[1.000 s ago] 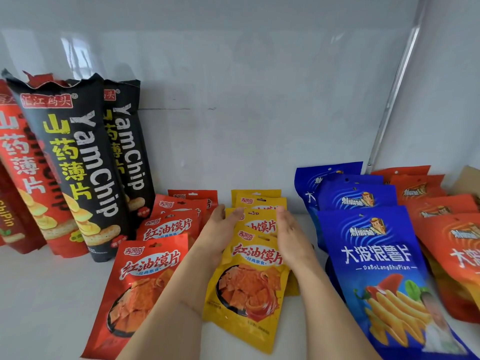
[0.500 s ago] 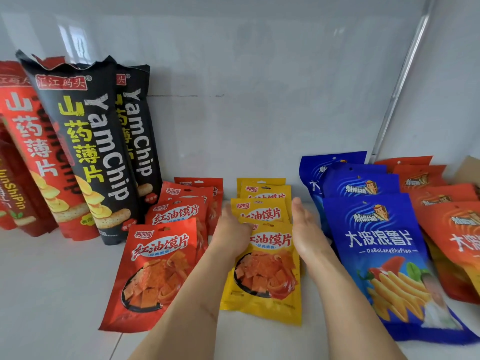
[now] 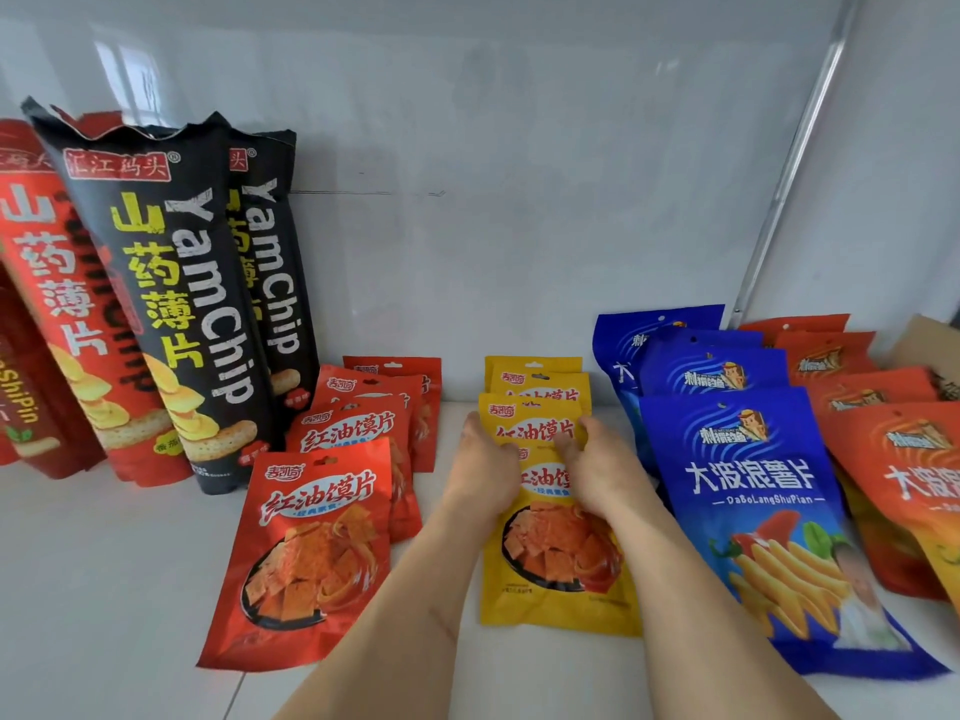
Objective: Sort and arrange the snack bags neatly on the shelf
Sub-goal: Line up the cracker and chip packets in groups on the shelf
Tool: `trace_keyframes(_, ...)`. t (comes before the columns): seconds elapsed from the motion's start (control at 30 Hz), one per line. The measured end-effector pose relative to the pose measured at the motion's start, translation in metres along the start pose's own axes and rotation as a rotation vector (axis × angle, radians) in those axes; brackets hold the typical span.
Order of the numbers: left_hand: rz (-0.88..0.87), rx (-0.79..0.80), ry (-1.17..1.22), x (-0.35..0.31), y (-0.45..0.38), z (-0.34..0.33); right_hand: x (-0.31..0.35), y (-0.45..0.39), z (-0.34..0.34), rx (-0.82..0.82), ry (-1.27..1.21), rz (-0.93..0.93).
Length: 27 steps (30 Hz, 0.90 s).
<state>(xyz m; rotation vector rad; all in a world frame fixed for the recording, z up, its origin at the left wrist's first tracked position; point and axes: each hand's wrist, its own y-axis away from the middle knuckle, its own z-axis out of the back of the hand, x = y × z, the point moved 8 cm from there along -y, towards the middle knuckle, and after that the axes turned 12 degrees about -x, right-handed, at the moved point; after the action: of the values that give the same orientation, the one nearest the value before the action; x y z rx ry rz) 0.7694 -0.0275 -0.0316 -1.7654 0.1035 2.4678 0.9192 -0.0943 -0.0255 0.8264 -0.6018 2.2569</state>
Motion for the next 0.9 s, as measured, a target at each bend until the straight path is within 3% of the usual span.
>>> trace_keyframes(0.43,-0.186,0.0,-0.166,-0.032,0.024,0.021,0.02,0.014,0.024,-0.197,0.286,0.138)
trace_keyframes(0.53,-0.332,-0.086,-0.232,-0.047,0.041,0.056,0.042,0.023,0.029,-0.211,0.342,0.205)
trace_keyframes(0.67,-0.417,-0.31,-0.359,-0.037,0.053,0.115,0.088,0.039,0.011,-0.155,0.233,0.356)
trace_keyframes(0.77,-0.378,-0.491,-0.516,-0.012,0.059,0.165,0.117,0.055,-0.013,-0.055,0.075,0.379)
trace_keyframes(0.9,-0.099,-0.433,-0.508,0.037,0.049,0.208,0.136,0.073,-0.043,0.074,-0.098,0.268)
